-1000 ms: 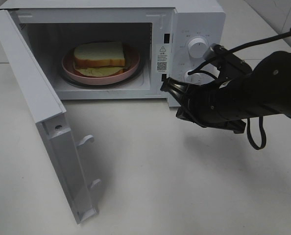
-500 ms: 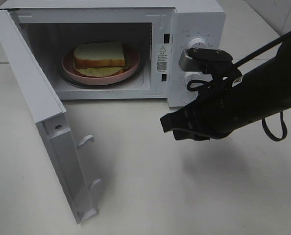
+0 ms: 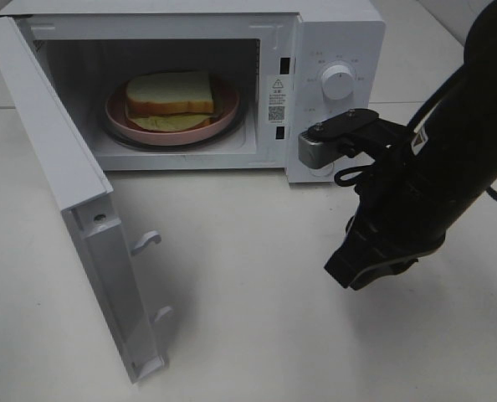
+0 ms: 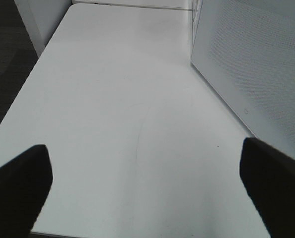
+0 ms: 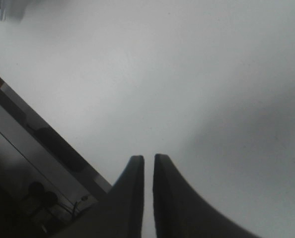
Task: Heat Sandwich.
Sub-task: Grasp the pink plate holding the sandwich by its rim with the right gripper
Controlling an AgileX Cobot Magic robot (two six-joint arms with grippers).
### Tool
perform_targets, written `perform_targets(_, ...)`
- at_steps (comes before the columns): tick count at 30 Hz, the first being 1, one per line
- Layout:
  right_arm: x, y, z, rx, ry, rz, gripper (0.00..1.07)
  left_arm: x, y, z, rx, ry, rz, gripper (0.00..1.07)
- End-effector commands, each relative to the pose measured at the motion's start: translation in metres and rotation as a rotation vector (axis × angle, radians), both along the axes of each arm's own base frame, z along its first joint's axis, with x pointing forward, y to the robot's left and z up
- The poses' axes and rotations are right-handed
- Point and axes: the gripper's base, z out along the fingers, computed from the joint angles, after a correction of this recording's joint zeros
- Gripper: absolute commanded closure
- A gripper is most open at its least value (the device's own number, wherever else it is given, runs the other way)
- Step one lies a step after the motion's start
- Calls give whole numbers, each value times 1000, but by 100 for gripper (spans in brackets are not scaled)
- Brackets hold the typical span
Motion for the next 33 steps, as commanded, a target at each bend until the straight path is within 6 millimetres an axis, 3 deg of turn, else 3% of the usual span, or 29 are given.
perform_targets(1, 0, -2, 8, -33, -1, 42, 96, -2, -1, 0, -2, -28, 2, 9)
perform_targets(7, 6, -3, 20, -81, -22, 87, 92, -2, -1, 0, -2, -28, 2, 9)
perform_targets(11, 10, -5, 25, -108, -56, 136, 84, -2, -1, 0, -2, -28, 2, 9)
perform_targets(14, 12, -8, 25, -156, -95, 251, 68, -2, -1, 0, -2, -28, 2, 9)
perform_targets(16, 12, -8, 25, -164, -102, 281, 65, -2, -1, 0, -2, -28, 2, 9)
perform_targets(18, 13, -10, 25, -190, -122, 355, 51, -2, -1, 0, -2, -28, 2, 9)
perform_targets(20, 14, -10, 25, -196, -131, 371, 47, -2, -1, 0, -2, -28, 2, 9)
perform_targets(23, 16, -11, 25, -209, -160, 397, 29, -2, -1, 0, -2, -28, 2, 9)
perform_targets(26, 17, -11, 25, -214, -167, 402, 19, -2, -1, 0, -2, -28, 2, 9)
perform_targets(33, 17, -11, 24, -224, -189, 514, 20, -2, -1, 0, -2, -28, 2, 9)
